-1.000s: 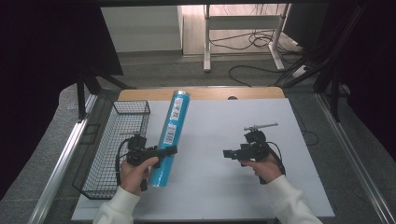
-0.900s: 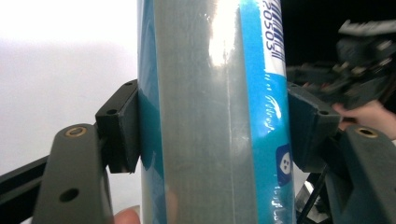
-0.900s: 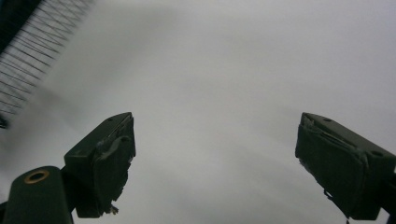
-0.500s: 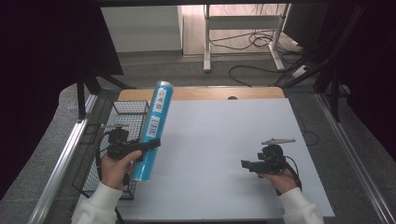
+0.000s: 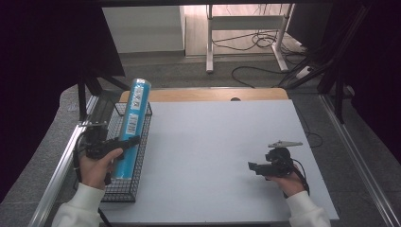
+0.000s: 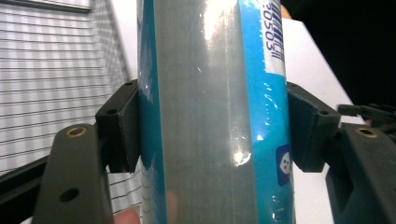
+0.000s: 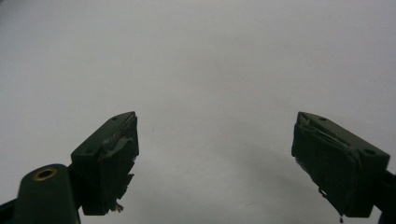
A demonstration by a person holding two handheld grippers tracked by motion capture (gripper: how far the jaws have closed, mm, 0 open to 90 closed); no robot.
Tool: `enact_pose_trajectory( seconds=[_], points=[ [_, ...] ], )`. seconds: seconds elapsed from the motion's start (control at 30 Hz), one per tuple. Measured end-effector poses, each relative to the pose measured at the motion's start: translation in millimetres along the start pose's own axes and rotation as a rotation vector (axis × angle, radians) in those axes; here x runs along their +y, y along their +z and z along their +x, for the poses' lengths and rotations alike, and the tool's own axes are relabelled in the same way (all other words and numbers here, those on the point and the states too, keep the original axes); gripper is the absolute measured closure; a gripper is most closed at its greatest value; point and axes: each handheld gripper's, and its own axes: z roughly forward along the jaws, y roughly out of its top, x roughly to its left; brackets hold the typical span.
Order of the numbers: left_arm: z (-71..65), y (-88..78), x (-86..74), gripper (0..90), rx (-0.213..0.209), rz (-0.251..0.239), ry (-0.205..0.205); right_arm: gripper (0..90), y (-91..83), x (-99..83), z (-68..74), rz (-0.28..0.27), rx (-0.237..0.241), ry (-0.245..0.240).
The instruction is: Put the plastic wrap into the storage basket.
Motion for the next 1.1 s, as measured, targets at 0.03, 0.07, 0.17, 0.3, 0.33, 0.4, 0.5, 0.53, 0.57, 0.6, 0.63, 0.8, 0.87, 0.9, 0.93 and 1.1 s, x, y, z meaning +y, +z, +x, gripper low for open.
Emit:
enact_pose_trajectory(
  seconds=[0.03, 0.07, 0.17, 0.3, 0.33, 0.4, 0.5, 0.53, 0.57, 0.6, 0.63, 0.8, 0.87, 0.9, 0.93, 1.1],
  points=[
    [2.6, -1.5, 0.0, 31.8, 0.009, 0.001, -0.001, 15.3, 0.0, 0.0, 0.2, 0.003, 0.000, 0.001],
    [5.0, -2.8, 0.1, 31.8, 0.016, 0.000, -0.005, 15.3, 0.6, -0.2, 0.2, -0.001, -0.003, -0.001],
    [11.8, -5.4, 0.1, 31.8, 0.038, -0.004, -0.017, 15.3, 1.8, -0.9, 0.6, 0.005, -0.006, -0.006],
    [20.1, -6.5, 0.1, 31.8, 0.063, 0.001, -0.032, 15.3, 3.1, -1.9, 1.2, 0.015, -0.015, -0.011],
    [21.8, -6.5, 0.1, 31.8, 0.070, 0.004, -0.033, 15.3, 3.0, -2.0, 1.2, 0.016, -0.015, -0.010],
    [25.0, -6.3, 0.1, 31.8, 0.081, 0.007, -0.038, 15.3, 2.7, -1.9, 1.3, 0.014, -0.016, -0.009],
    [28.8, -5.2, 0.4, 31.8, 0.104, 0.011, -0.042, 15.3, 2.6, -2.2, 1.0, 0.013, -0.014, -0.010],
    [29.9, -4.5, 0.5, 31.8, 0.113, 0.014, -0.043, 15.3, 2.8, -2.2, 1.2, 0.016, -0.016, -0.012],
    [31.1, -3.7, 0.7, 31.8, 0.124, 0.018, -0.040, 15.3, 2.8, -2.3, 1.4, 0.017, -0.019, -0.016],
    [32.2, -2.7, 1.0, 31.8, 0.135, 0.022, -0.039, 15.3, 3.1, -2.2, 1.7, 0.016, -0.019, -0.016],
    [33.3, -1.3, 1.1, 31.8, 0.144, 0.024, -0.040, 15.3, 3.1, -2.2, 1.8, 0.017, -0.018, -0.015],
    [38.1, 4.7, 1.4, 31.8, 0.174, 0.040, -0.043, 15.3, 3.3, -2.4, 1.6, 0.018, -0.019, -0.014],
    [39.7, 7.8, 1.3, 31.8, 0.194, 0.049, -0.040, 15.3, 3.2, -2.4, 1.5, 0.018, -0.017, -0.015],
    [41.7, 11.0, 1.3, 31.8, 0.209, 0.057, -0.042, 15.3, 3.2, -2.4, 1.7, 0.017, -0.017, -0.015],
    [43.1, 12.6, 1.3, 31.8, 0.217, 0.060, -0.040, 15.3, 3.4, -2.4, 1.5, 0.016, -0.017, -0.018],
    [47.5, 18.4, -0.7, 31.8, 0.240, 0.080, -0.047, 15.3, 3.7, -2.9, 1.1, 0.019, -0.022, -0.021]
  ],
)
